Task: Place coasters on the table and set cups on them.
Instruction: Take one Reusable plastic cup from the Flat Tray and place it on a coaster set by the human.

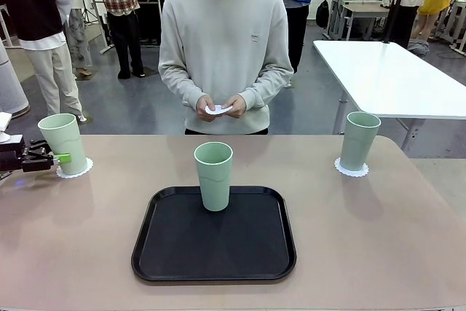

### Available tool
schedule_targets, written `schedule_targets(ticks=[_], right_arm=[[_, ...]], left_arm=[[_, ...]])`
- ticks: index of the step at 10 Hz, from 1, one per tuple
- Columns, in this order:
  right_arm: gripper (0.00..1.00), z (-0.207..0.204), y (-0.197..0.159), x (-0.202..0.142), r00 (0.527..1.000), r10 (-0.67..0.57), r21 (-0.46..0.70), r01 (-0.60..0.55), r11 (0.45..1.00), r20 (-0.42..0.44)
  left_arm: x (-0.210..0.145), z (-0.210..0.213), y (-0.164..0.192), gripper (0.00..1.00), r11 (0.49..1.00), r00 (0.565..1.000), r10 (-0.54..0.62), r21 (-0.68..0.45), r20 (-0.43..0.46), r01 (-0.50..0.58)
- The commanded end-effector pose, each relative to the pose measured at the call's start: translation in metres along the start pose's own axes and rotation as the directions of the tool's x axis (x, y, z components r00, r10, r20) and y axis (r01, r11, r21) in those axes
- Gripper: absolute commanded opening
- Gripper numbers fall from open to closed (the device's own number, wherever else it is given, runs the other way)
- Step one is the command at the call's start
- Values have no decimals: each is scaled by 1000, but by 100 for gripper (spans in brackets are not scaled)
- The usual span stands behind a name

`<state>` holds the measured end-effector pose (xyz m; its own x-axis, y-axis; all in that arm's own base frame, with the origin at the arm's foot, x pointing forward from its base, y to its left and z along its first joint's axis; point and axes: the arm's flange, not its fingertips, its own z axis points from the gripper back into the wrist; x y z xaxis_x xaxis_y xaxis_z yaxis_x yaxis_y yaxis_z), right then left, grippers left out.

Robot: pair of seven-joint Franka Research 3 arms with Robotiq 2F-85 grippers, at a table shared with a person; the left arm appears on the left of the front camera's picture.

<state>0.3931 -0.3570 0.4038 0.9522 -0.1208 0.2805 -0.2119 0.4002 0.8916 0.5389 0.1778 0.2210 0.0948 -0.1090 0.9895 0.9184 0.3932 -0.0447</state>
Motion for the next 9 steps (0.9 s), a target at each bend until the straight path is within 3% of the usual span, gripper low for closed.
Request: schedule_targets(ticks=[1,9], right_arm=[[100,1,1,1,1000,3,6,-3,1000,-7],[100,1,1,1,1000,3,6,-3,1000,-7]], left_arm=[[-4,-2,-2,100,999,1000,-25,-34,-12,25],[-9,12,-1,100,997,999,-41,-63,-32,39]])
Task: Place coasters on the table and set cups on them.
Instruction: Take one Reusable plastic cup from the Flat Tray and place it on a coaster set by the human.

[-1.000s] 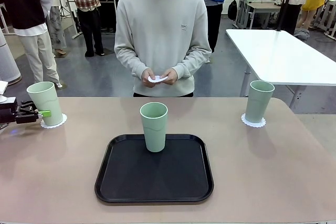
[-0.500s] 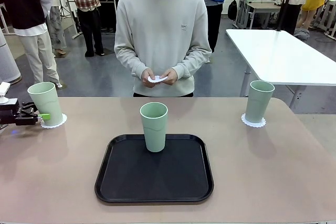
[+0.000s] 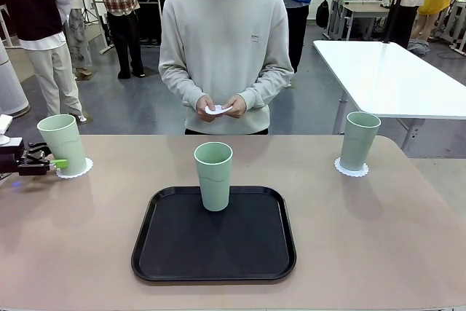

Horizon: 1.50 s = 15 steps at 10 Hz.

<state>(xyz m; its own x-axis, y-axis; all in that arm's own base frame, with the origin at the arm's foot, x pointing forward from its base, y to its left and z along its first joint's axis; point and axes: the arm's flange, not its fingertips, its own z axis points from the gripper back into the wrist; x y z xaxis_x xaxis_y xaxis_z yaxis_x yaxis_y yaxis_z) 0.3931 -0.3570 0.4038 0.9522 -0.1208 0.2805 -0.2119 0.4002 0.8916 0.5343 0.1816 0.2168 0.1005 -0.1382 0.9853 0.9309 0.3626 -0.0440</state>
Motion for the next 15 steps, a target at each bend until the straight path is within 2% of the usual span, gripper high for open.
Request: schedule_targets(ticks=[1,7,11,12,13,15], right_arm=[[100,1,1,1,1000,3,6,-3,1000,-7],[100,1,1,1,1000,3,6,-3,1000,-7],[100,1,1,1,1000,3,6,-3,1000,-7],[100,1,1,1,1000,3,6,-3,1000,-7],[100,1,1,1,1000,3,6,-3,1000,-7],[100,1,1,1,1000,3,6,-3,1000,-7]], left_arm=[[-4,10,1,100,999,1000,-31,-32,-3,31],[-11,35,3,100,1000,1000,-17,-23,-8,17],[-13,63,-8,100,1000,998,-14,-8,-61,13],[-5,74,-19,100,1000,995,19,-6,-101,-20],[23,80,-40,100,997,984,73,32,-163,-69],[106,83,-92,100,982,965,123,172,-232,-84]])
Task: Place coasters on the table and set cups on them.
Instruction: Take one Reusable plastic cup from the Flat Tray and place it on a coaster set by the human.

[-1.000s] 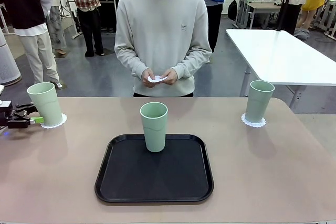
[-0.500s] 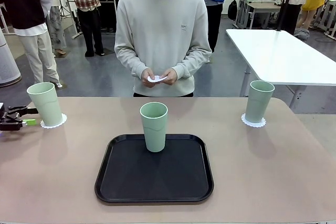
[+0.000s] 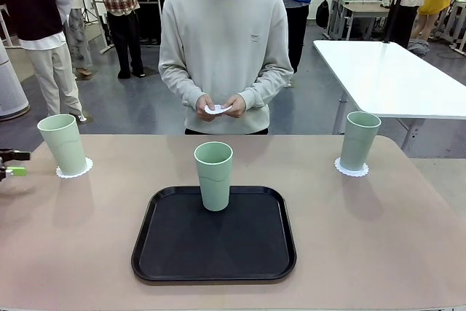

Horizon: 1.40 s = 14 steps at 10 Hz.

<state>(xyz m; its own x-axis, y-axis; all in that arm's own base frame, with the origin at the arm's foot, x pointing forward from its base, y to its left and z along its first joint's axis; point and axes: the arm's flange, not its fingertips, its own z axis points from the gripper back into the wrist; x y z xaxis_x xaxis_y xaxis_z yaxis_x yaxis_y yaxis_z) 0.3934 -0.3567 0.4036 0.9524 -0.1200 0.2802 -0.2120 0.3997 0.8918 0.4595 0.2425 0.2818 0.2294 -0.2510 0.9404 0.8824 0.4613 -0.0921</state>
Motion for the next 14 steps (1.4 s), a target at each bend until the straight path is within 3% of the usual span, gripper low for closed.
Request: schedule_targets(ticks=[1,6,8,11,14], right_arm=[[100,1,1,0,1000,3,6,-3,1000,-7],[100,1,1,0,1000,3,6,-3,1000,-7],[100,1,1,0,1000,3,6,-3,1000,-7],[100,1,1,0,1000,3,6,-3,1000,-7],[100,1,1,0,1000,3,6,-3,1000,-7]], left_arm=[[89,10,-65,100,990,987,68,128,-143,-49],[191,0,-139,100,989,926,83,143,-369,-32],[216,-15,-158,100,974,879,108,226,-464,-1],[237,-35,-184,100,930,757,179,360,-628,79],[232,-38,-185,100,913,700,214,394,-682,105]])
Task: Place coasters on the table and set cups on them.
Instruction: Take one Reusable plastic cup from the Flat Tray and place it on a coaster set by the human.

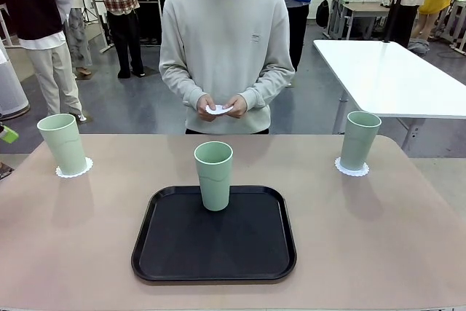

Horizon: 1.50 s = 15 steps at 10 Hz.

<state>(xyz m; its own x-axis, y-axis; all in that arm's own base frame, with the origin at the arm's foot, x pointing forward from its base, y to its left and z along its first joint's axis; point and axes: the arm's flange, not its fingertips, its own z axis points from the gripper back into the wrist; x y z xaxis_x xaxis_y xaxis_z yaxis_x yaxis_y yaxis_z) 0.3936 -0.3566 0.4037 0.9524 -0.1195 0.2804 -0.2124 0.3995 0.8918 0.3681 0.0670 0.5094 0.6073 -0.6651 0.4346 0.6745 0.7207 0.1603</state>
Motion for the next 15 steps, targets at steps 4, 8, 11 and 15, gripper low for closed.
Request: schedule_targets(ticks=[4,8,11,15], right_arm=[[100,1,1,0,1000,3,5,-3,1000,-6],[100,1,1,0,1000,3,5,-3,1000,-6],[100,1,1,0,1000,3,5,-3,1000,-6],[100,1,1,0,1000,3,5,-3,1000,-6]], left_arm=[[-4,-3,1,100,1000,999,7,0,-33,-7],[-4,-3,1,100,1000,999,7,0,-33,-7],[-4,-3,1,100,1000,999,7,0,-33,-7],[-31,-23,-45,100,951,940,305,98,-155,-292]])
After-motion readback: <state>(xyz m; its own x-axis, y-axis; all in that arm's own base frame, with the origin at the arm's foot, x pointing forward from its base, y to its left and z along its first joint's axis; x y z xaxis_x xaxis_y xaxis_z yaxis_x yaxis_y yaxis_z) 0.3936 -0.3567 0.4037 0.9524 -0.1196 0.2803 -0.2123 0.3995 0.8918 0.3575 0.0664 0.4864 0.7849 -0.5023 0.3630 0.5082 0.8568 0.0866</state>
